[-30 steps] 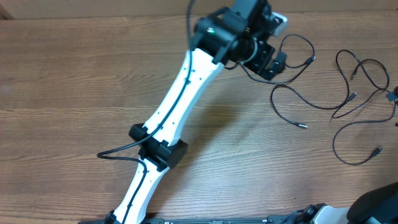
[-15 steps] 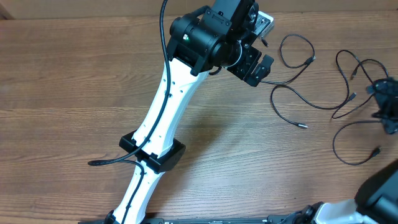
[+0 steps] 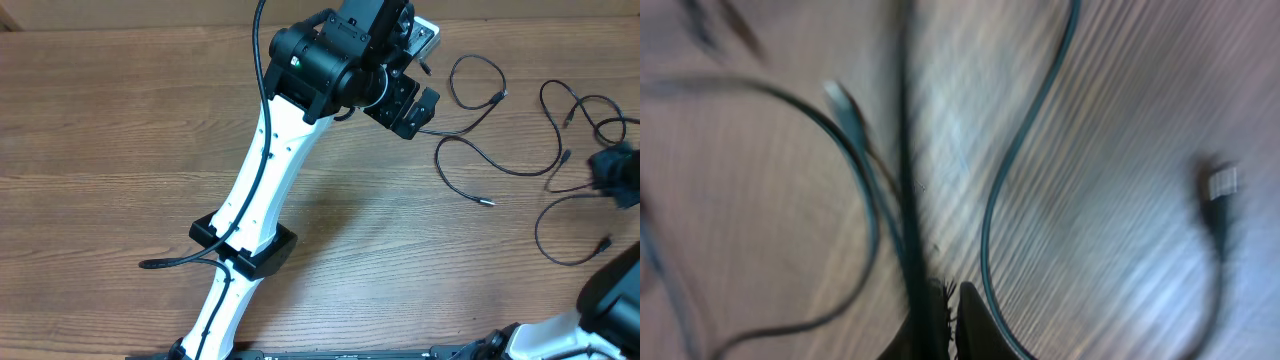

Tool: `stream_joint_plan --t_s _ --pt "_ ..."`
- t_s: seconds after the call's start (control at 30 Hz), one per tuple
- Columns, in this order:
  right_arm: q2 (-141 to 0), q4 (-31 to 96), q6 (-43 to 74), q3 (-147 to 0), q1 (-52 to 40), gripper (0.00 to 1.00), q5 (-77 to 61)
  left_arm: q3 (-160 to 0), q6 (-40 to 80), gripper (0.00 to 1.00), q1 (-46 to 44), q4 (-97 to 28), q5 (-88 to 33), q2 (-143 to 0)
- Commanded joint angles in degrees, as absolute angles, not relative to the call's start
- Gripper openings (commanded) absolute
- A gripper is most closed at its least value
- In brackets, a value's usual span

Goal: Untangle cables

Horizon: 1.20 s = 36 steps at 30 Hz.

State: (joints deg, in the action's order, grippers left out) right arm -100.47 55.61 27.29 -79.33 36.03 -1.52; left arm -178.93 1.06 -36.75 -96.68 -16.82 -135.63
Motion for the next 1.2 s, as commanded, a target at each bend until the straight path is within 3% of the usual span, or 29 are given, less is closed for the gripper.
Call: stream_joint_plan --t_s 0.0,0.23,0.5,1.03,1.07,1.1,1.13,1.17 --pt "-92.0 60.1 27.0 -89.6 37.0 0.04 10.8 -180.0 -0.3 1.00 -37.1 -96.8 -15.9 -133.1" --pt "-90.5 67.4 28.8 -95.4 43.2 0.04 19.8 -180.0 -0.9 1.00 -37.1 -96.8 -15.9 -133.1" --pt "-91.5 65.6 31.0 -93.8 55.8 0.04 11.3 -180.0 -2.2 1.00 -37.1 -96.8 -15.9 -133.1" --pt "-114.7 63.0 31.1 -93.7 55.2 0.04 9.0 -180.0 -3.4 1.00 -37.1 -96.6 -13.8 -133.1" --pt "-115.3 63.0 31.1 -93.7 55.0 0.10 8.6 -180.0 -3.5 1.00 -37.1 -96.6 -13.4 -133.1" --pt "-115.5 62.8 31.0 -93.7 54.7 0.28 8.1 -180.0 -3.4 1.00 -37.1 -96.6 -13.0 -133.1" --pt "-115.5 62.3 30.5 -93.7 54.3 0.39 7.5 -180.0 -3.4 1.00 -37.1 -96.6 -12.8 -133.1" --pt "-115.2 61.8 29.1 -94.0 53.9 0.66 6.6 -180.0 -3.4 1.00 -37.1 -96.7 -12.7 -133.1"
